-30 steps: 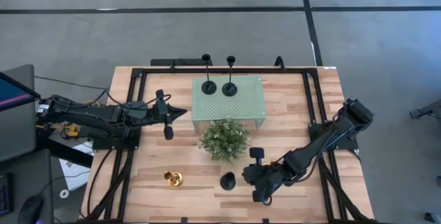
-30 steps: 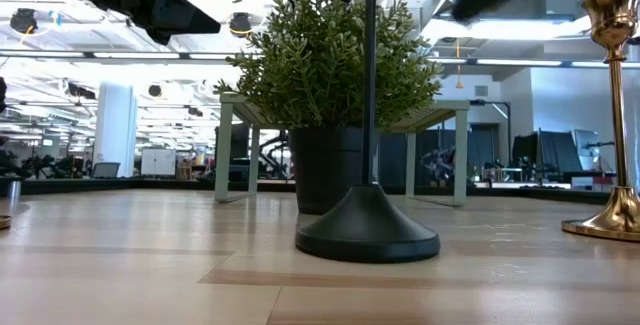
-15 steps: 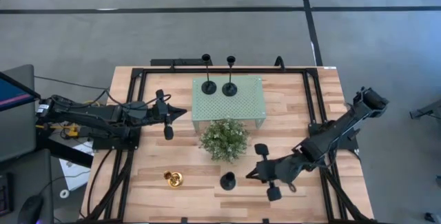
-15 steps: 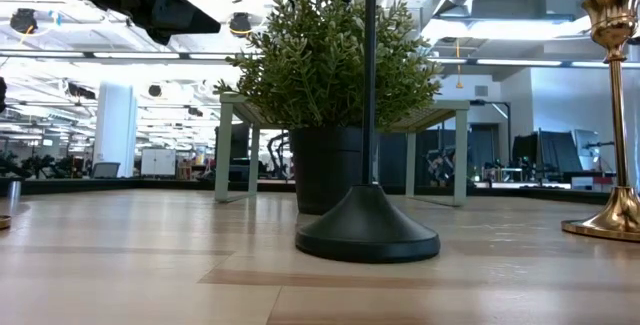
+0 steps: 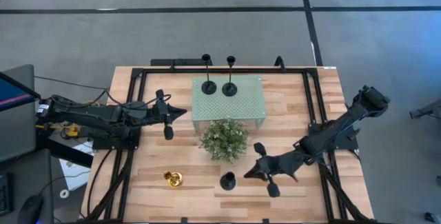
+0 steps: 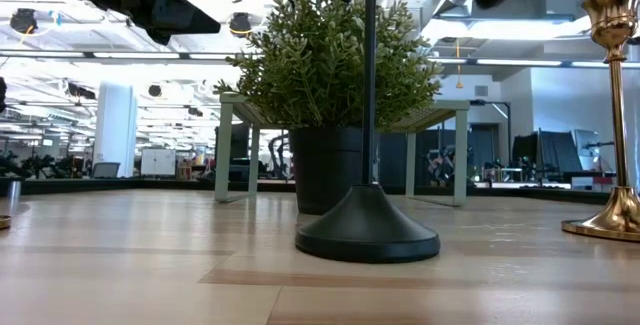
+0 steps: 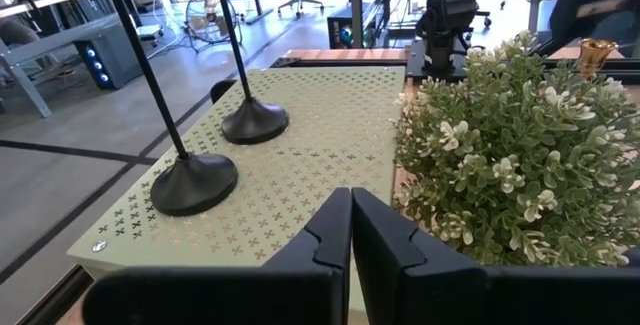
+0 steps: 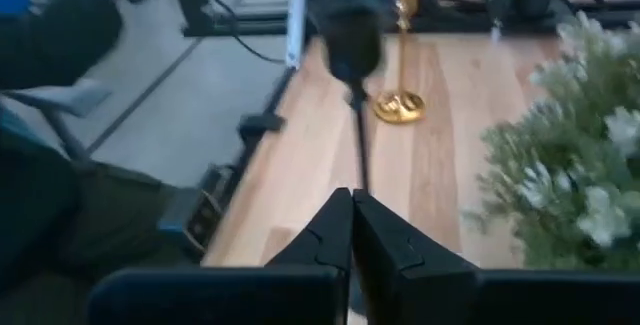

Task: Pick & Place candle stick holders
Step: Put the black candle holder on the shelf

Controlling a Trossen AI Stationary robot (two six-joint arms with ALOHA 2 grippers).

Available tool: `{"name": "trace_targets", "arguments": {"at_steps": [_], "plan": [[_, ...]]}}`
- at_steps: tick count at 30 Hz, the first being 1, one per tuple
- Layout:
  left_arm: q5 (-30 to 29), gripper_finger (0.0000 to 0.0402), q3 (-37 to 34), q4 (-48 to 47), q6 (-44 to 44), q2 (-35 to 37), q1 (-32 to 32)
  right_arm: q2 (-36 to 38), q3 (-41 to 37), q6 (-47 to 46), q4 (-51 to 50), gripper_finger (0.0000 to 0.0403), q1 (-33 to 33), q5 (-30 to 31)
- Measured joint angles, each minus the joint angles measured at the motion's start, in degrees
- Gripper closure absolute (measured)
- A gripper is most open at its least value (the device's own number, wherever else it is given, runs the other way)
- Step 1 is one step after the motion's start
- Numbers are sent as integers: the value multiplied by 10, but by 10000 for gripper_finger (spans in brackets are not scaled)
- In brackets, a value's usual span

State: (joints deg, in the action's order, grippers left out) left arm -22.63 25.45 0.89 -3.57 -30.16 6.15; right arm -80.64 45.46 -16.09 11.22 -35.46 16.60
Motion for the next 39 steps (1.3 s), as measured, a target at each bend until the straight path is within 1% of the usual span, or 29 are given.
{"name": "trace_targets", "arguments": {"at_steps": [2,4,7,11,14,16,18,24,27,30,34,39], "plan": [[0,390,0,0,0,0,0,-17,3,0,15,385,9,0],[0,390,0,0,0,0,0,-34,2,-5,14,360,14,0],[0,390,0,0,0,0,0,-58,9,-10,15,307,20,-1],[0,390,0,0,0,0,0,-75,26,-11,18,229,20,-1],[0,390,0,0,0,0,0,-86,43,-11,17,177,20,-1],[0,390,0,0,0,0,0,-95,54,-11,19,154,20,-1],[0,390,0,0,0,0,0,-107,63,-11,18,142,22,-1],[0,390,0,0,0,0,0,-150,99,-14,17,140,32,-1],[0,390,0,0,0,0,0,-163,112,-14,16,147,37,-2],[0,390,0,0,0,0,0,-163,123,-15,18,162,38,-3],[0,390,0,0,0,0,0,-160,125,-15,15,207,37,-3],[0,390,0,0,0,0,0,-158,126,-20,17,286,37,-3]]}}
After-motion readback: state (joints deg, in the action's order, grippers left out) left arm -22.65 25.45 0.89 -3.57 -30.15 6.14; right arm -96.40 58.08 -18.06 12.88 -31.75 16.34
